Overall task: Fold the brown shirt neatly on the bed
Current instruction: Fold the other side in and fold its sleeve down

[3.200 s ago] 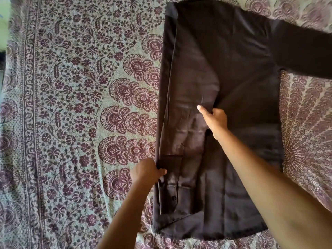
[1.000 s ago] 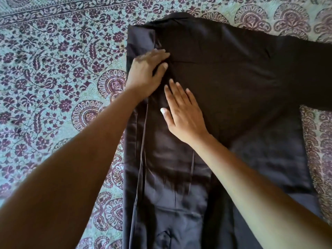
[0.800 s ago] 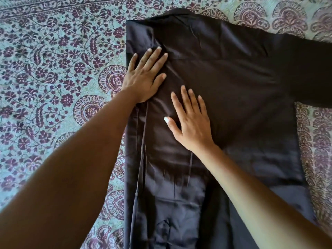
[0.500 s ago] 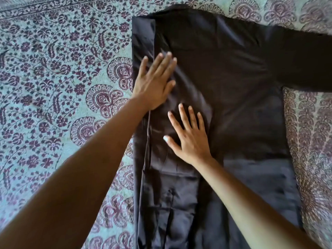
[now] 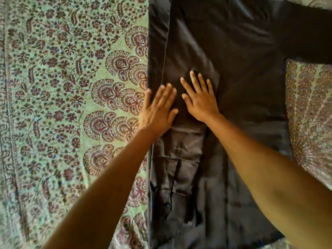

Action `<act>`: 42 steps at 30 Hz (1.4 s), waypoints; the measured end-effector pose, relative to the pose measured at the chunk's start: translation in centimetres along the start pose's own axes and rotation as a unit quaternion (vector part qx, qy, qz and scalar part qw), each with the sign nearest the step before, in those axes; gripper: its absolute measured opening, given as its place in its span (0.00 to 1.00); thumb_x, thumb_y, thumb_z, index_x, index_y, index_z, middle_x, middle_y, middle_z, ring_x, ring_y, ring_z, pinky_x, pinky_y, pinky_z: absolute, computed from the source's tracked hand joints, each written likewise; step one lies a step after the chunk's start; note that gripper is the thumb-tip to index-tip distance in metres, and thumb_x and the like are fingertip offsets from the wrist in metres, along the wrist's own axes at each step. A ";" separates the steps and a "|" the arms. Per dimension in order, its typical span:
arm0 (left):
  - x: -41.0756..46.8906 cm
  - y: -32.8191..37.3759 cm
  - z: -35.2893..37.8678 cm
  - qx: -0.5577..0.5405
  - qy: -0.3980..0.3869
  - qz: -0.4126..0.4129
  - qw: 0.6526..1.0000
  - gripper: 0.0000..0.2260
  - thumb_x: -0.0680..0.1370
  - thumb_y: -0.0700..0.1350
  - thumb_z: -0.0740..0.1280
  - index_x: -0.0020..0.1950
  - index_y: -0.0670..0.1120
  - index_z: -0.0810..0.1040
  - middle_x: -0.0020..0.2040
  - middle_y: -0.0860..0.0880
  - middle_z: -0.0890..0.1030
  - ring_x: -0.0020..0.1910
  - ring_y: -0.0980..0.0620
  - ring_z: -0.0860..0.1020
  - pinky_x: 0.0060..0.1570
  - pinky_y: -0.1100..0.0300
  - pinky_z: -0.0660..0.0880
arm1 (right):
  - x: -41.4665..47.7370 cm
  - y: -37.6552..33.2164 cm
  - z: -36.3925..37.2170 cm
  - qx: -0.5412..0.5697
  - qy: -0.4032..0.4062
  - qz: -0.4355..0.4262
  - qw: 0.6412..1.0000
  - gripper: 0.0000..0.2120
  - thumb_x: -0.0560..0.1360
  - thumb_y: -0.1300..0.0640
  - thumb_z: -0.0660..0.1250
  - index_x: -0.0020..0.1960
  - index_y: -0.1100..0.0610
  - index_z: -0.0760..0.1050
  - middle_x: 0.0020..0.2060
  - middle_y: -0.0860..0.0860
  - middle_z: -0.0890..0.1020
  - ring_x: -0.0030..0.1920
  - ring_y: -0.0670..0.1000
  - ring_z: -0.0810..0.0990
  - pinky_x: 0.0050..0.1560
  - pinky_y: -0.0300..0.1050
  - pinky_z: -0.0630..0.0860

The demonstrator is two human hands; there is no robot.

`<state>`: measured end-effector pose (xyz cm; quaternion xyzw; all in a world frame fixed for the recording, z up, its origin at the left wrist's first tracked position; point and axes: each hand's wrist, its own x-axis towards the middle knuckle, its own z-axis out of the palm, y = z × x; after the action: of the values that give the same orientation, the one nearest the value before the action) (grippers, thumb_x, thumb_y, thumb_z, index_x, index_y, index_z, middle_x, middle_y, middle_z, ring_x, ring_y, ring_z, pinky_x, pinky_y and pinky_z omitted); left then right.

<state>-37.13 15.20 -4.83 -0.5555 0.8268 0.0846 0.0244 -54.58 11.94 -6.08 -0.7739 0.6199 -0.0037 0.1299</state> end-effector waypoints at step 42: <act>-0.5 17.1 -14.6 -0.371 0.071 -0.128 0.917 0.17 0.73 0.43 0.70 0.61 0.46 0.78 0.55 0.45 0.79 0.55 0.45 0.77 0.54 0.58 0.71 | -18.1 12.4 -16.4 0.277 0.192 0.141 0.931 0.23 0.74 0.52 0.59 0.67 0.58 0.69 0.60 0.54 0.78 0.57 0.55 0.78 0.57 0.50 0.75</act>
<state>-51.92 19.55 11.51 -0.6303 0.6573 0.3421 -0.2315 -73.35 23.62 10.08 -0.5958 0.7103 -0.3056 0.2170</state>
